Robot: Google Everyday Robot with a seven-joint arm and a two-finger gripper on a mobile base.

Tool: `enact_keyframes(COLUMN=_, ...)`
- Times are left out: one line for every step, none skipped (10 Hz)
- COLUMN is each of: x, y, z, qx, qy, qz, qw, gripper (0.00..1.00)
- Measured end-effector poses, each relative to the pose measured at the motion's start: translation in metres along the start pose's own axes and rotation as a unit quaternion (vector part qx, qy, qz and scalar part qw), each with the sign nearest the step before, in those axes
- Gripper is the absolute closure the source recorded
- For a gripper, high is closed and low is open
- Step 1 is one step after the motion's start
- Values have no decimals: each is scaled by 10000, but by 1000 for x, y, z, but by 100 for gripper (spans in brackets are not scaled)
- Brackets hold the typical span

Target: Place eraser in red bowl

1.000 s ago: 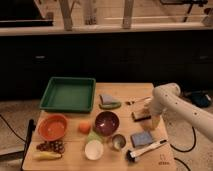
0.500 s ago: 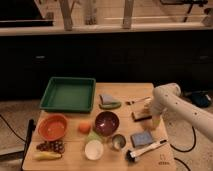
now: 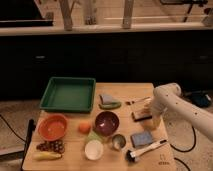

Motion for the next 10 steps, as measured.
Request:
enact_keyframes(x=1, y=0, z=0, qx=-2, qy=4, qz=-13, qw=10000, gripper=20)
enact_keyframes(x=1, y=0, z=0, qx=-2, qy=8, qz=-40, qw=10000, gripper=20)
enact_keyframes(x=2, y=0, z=0, qx=0, qy=9, qz=-57, qw=10000, gripper=20)
enact_keyframes(x=2, y=0, z=0, qx=-2, qy=9, qz=-76, qw=10000, gripper=20)
enact_keyframes(x=2, y=0, z=0, qx=-3, qy=8, qz=-105, qw=9999, gripper=20)
enact_keyframes(x=2, y=0, z=1, qx=-5, qy=11, qz=-134, qw=9999, gripper=20)
enact_keyframes(x=2, y=0, z=0, qx=-5, qy=19, qz=-158, qw=9999, gripper=20)
enact_keyframes(x=3, y=0, z=0, qx=-2, qy=21, qz=-184, qw=9998, gripper=20)
enact_keyframes(x=3, y=0, z=0, qx=-6, qy=20, qz=-206, qw=9998, gripper=20)
enact_keyframes(x=3, y=0, z=0, qx=-4, qy=18, qz=-249, qw=9997, gripper=20)
